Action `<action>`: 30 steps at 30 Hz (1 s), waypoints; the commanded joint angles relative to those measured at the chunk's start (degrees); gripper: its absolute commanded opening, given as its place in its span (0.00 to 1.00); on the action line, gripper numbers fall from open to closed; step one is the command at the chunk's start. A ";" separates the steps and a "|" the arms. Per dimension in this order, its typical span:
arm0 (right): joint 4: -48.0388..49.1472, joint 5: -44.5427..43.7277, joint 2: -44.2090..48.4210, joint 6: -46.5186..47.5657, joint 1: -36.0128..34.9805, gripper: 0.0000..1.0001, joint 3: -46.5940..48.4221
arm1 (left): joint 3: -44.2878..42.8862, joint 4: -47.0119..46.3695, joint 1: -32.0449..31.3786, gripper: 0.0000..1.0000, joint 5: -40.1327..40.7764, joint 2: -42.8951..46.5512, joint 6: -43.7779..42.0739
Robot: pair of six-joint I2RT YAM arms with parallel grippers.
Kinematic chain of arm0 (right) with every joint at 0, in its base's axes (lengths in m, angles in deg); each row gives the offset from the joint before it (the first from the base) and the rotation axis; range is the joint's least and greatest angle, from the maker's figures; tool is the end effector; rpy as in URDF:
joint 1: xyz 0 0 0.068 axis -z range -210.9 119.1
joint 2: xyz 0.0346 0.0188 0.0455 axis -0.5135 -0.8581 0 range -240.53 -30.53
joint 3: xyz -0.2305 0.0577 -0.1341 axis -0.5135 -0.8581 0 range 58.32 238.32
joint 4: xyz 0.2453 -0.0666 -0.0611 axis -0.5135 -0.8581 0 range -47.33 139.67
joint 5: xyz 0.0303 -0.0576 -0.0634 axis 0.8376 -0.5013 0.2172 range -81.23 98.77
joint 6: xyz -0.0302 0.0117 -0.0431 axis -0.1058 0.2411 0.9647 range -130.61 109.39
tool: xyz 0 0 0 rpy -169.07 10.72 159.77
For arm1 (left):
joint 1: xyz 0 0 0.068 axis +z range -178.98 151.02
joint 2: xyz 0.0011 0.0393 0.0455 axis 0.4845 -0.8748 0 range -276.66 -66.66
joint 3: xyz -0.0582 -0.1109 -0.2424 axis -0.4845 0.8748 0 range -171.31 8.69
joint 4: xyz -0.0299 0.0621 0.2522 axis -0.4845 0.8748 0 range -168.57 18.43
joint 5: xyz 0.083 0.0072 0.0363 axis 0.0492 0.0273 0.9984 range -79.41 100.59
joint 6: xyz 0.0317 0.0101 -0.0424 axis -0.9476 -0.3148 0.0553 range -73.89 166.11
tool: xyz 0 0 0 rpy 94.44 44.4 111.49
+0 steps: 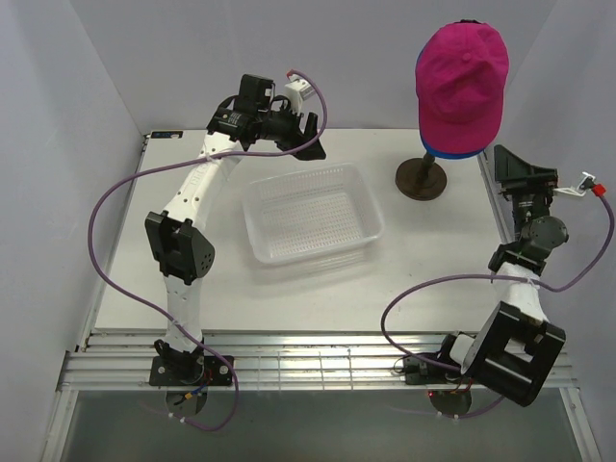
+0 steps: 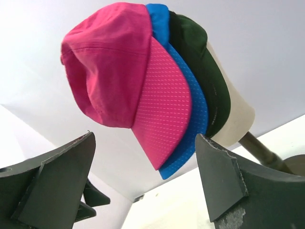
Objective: Stack the hats
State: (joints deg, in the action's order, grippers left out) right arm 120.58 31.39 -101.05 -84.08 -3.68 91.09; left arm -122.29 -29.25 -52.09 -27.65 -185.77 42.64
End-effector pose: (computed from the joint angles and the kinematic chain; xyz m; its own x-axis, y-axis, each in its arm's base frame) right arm 0.2302 -0.1031 0.3183 0.2687 0.8570 -0.4398 -0.4277 0.5152 0.7427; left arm 0.4115 -0.1996 0.3913 -0.5123 0.2703 -0.8151 0.7926 0.5142 -0.3277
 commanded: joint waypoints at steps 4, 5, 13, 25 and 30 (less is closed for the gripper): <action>-37.11 -4.57 15.22 23.52 1.17 0.89 5.71 | 4.75 0.43 -0.18 0.82 6.68 7.92 -0.93; -42.73 -6.25 16.98 29.99 1.17 0.89 6.85 | 5.72 0.25 -0.18 0.82 8.43 8.45 -1.37; -73.63 -24.87 29.20 47.88 -4.62 0.89 8.64 | 15.04 -2.91 0.61 0.82 11.78 15.30 -0.84; -91.83 -20.51 36.16 49.65 -11.40 0.89 -0.60 | 49.55 -10.82 9.30 0.82 19.16 33.67 -3.39; -94.29 -20.68 38.35 50.71 -11.67 0.89 -2.01 | 61.79 -13.02 11.95 0.83 23.03 41.57 -5.32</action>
State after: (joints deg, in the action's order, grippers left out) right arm 28.10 10.27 -64.72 -35.38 -14.91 89.37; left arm -64.45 -39.92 -40.42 -7.26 -149.61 39.19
